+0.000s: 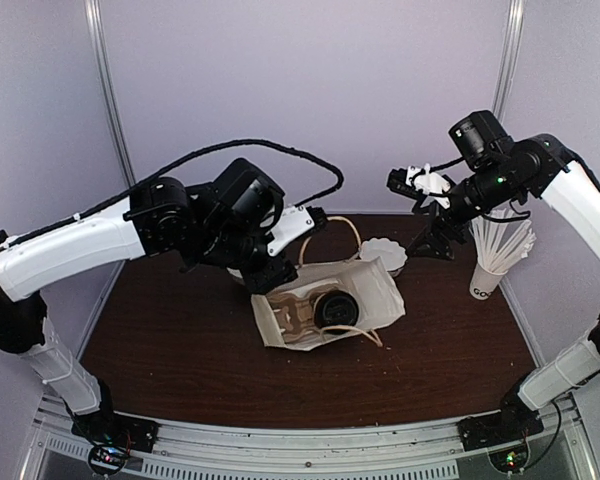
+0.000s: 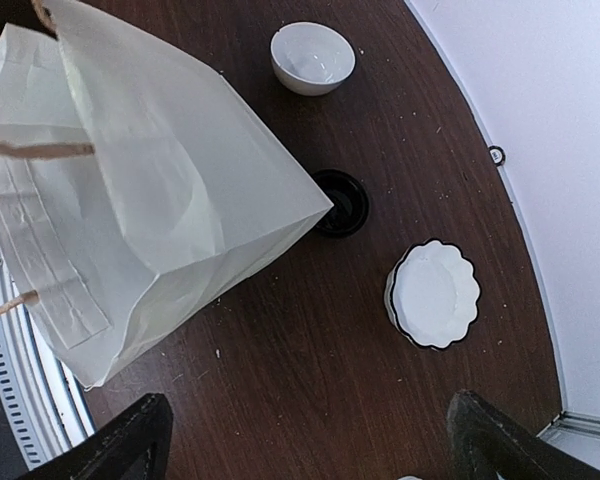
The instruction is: Pack the takeout coffee
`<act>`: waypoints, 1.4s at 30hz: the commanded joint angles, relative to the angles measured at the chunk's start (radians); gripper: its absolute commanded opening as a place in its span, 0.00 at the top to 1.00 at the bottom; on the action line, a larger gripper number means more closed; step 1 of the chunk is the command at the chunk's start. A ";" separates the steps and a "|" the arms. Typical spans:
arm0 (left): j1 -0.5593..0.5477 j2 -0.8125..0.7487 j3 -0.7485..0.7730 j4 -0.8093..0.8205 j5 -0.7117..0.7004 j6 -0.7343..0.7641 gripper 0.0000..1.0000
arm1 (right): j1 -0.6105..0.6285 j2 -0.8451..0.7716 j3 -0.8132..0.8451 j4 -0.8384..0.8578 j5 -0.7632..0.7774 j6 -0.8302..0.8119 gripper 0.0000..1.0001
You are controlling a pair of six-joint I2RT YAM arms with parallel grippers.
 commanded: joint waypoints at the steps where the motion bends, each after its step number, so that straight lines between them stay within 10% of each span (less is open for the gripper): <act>1: 0.097 0.000 0.015 0.049 0.006 0.021 0.48 | -0.015 -0.014 -0.007 0.012 -0.019 0.019 0.00; 42: 0.417 -0.033 0.123 0.104 0.226 0.015 0.19 | -0.326 0.031 -0.033 0.074 -0.039 0.197 0.01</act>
